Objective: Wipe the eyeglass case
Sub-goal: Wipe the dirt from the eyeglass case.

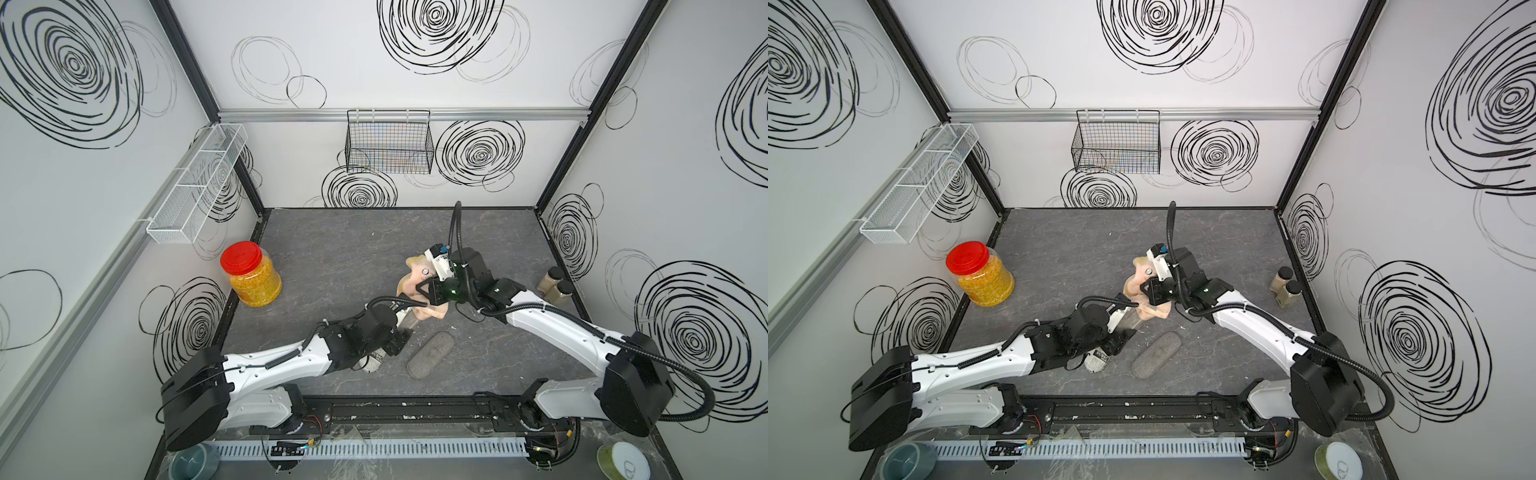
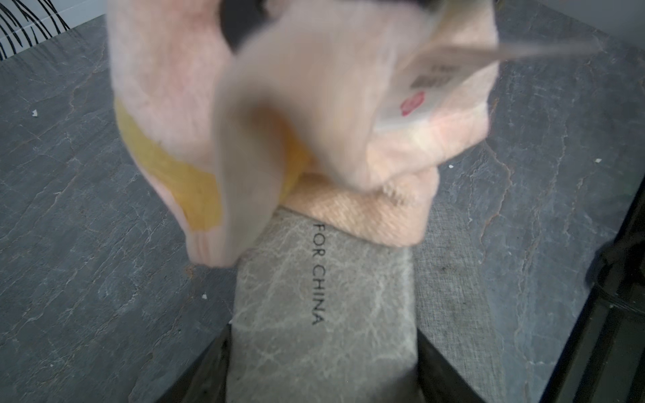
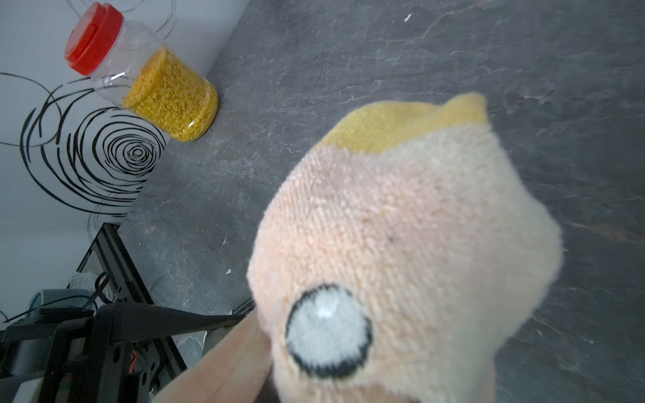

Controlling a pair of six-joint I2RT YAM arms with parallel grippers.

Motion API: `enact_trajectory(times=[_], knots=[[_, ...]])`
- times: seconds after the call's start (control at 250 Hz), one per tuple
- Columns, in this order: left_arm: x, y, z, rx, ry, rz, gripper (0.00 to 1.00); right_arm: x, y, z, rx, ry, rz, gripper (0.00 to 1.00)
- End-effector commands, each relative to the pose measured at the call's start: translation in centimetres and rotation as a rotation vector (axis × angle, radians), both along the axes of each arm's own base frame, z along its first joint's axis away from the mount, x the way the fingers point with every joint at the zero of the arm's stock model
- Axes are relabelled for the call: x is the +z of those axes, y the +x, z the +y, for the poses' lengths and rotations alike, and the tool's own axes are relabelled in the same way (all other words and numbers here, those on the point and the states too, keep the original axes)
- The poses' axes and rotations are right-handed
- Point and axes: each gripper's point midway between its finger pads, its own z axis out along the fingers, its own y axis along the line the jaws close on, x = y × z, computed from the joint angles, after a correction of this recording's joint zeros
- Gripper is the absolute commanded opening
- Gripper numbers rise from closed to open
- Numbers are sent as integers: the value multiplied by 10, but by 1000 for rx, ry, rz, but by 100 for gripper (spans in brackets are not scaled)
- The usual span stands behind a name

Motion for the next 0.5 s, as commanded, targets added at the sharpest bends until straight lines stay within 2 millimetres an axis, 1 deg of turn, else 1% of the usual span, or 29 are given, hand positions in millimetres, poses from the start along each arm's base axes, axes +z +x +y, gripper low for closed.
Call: enact_trajectory(times=[0.0, 0.152, 0.156, 0.18, 0.256, 0.332, 0.499], knots=[[27, 12, -15, 16, -99, -71, 60, -9, 4, -9, -38, -77, 14, 0], [28, 12, -13, 22, -101, -74, 60, -5, 22, -41, -160, -69, 5, 0], [28, 12, -13, 21, -101, -74, 62, -5, 22, -42, -164, -69, 5, 0], [28, 12, -12, 23, -102, -74, 60, -4, 25, -46, -180, -68, 0, 0], [27, 11, -12, 22, -104, -73, 60, -2, 27, -52, -200, -65, -21, 0], [28, 11, -13, 22, -105, -72, 60, 0, 22, -44, -164, -43, -24, 0], [27, 11, -13, 20, -100, -70, 61, 0, -1, -7, -5, -19, -16, 0]])
